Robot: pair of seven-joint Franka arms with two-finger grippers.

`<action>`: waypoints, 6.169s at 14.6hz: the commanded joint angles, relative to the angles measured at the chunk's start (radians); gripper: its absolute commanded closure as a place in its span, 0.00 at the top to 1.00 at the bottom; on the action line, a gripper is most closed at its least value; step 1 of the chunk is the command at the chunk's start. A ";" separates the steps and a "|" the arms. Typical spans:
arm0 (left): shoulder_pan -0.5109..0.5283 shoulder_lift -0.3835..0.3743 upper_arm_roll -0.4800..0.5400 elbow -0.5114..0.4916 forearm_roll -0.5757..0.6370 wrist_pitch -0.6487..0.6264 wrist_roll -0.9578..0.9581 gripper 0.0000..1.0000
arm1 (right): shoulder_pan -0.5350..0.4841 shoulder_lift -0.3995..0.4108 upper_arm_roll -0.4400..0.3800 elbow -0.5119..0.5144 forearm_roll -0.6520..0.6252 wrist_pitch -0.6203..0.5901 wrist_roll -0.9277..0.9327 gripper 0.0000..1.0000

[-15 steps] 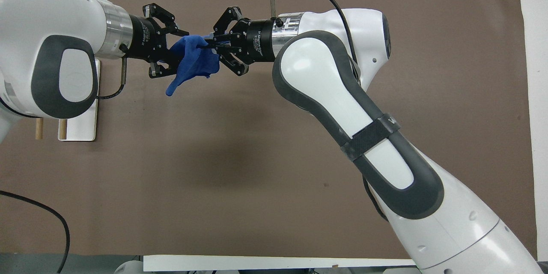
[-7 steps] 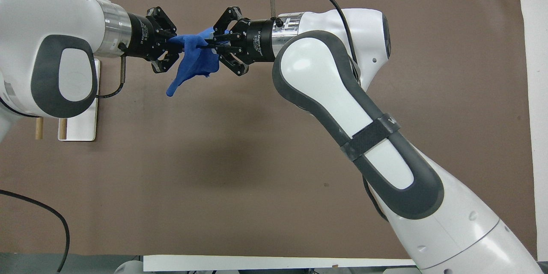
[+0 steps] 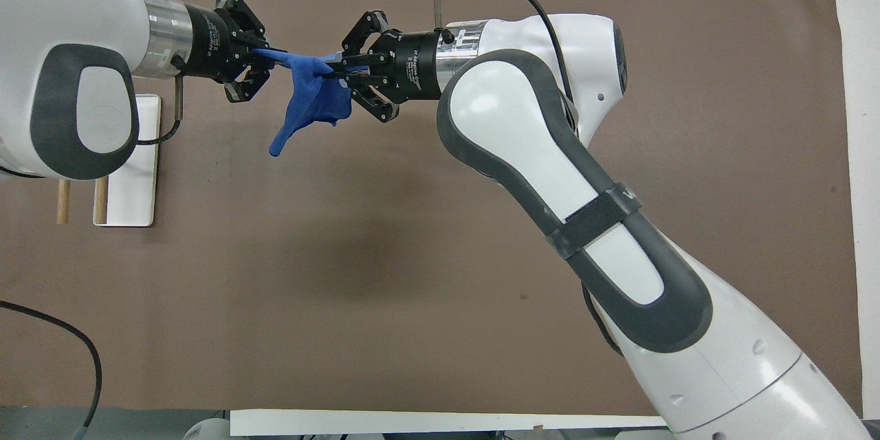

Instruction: Right arm passes towel to left arm to hang

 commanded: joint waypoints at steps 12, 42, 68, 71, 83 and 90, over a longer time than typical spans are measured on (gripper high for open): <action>0.314 -0.022 -0.031 0.008 0.121 0.023 -0.325 0.00 | -0.222 -0.151 -0.012 -0.015 -0.977 -0.400 -0.327 1.00; 0.370 -0.263 0.222 -0.369 0.225 0.158 -0.375 0.00 | -0.594 -0.522 -0.012 -0.124 -1.303 -0.885 -1.041 1.00; 0.370 -0.197 0.309 -0.449 0.224 0.230 -0.137 1.00 | -0.591 -0.527 -0.006 -0.119 -1.300 -0.942 -1.040 1.00; 0.370 -0.197 0.309 -0.444 0.224 0.224 -0.135 1.00 | -0.589 -0.527 -0.006 -0.118 -1.300 -0.942 -1.040 1.00; 0.172 -0.191 0.308 -0.222 0.230 -0.098 0.378 1.00 | -0.594 -0.525 -0.007 -0.118 -1.298 -0.937 -1.037 1.00; -0.006 -0.211 0.290 -0.136 0.237 -0.328 0.915 1.00 | -0.598 -0.525 -0.009 -0.118 -1.251 -0.922 -1.035 1.00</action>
